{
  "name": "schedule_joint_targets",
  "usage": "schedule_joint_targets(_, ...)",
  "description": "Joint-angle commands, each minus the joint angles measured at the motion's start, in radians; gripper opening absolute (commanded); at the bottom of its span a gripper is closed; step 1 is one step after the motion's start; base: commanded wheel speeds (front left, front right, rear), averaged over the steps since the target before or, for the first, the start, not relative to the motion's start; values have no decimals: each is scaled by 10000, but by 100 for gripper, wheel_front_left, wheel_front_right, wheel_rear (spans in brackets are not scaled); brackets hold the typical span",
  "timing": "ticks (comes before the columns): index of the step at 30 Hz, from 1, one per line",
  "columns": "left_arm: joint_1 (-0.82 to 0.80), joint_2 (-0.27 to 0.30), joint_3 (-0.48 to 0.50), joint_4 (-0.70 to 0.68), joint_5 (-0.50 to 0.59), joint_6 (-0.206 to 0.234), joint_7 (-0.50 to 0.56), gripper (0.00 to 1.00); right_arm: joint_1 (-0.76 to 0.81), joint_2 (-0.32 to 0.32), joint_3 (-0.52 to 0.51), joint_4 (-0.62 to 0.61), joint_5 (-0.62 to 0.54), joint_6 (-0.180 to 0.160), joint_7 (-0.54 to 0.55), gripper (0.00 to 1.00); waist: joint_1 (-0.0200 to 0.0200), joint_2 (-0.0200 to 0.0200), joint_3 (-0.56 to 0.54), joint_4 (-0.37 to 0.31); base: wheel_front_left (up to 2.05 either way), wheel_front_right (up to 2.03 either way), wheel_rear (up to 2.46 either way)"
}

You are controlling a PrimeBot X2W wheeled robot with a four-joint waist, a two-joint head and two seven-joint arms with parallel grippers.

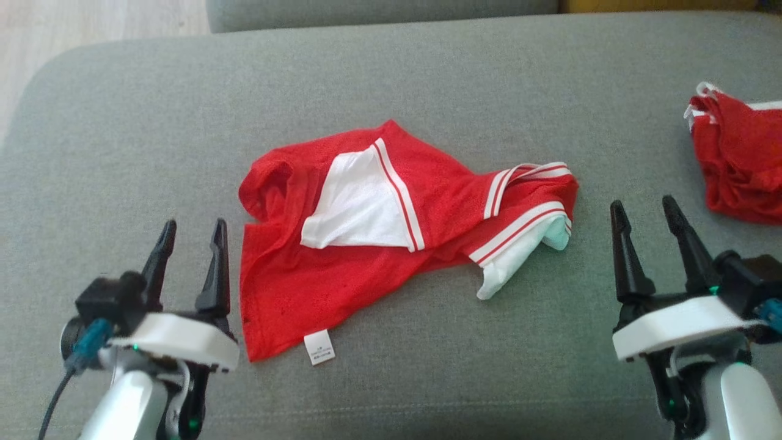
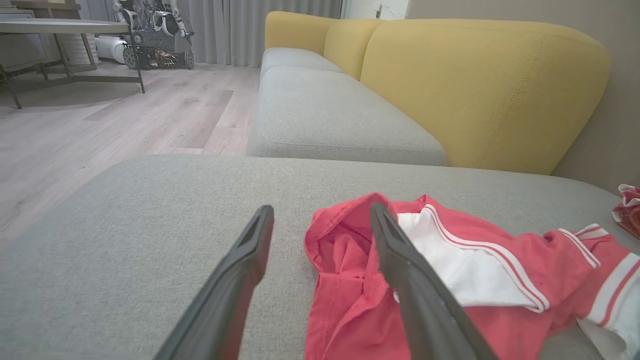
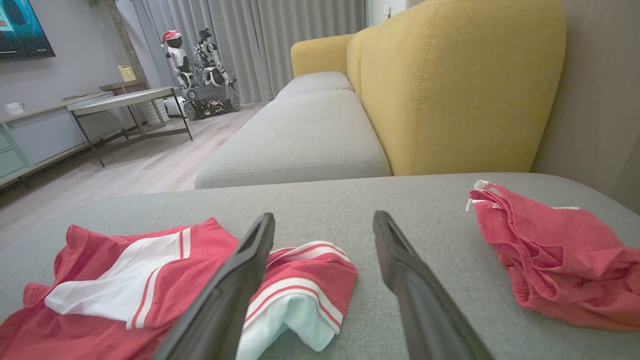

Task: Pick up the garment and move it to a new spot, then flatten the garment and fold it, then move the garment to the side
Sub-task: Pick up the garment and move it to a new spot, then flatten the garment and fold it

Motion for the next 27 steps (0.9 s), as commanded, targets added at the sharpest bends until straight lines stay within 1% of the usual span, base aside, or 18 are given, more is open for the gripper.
schedule_joint_targets(1, -189, 291, 472, -412, -21, 65, -104, 100, -22, -41, 185, -376, -104, 65, 66, 100, 0, 0, -138, 47, 0, 0, 0)
schedule_joint_targets(7, 439, 265, 602, -733, 86, 132, -116, 100, 348, -41, 203, -245, -22, 65, 108, 100, 0, 0, -502, 41, 0, 0, 0)
schedule_joint_targets(14, 1056, 279, 515, -900, 200, 232, -119, 100, 714, -41, 360, -226, 39, 65, 197, 100, 0, 0, -834, -13, 0, 0, 0)
schedule_joint_targets(27, 1161, 360, 497, -1000, 197, 347, -108, 100, 817, -41, 418, -353, -7, 65, 336, 100, 0, 0, -853, 1, 0, 0, 0)
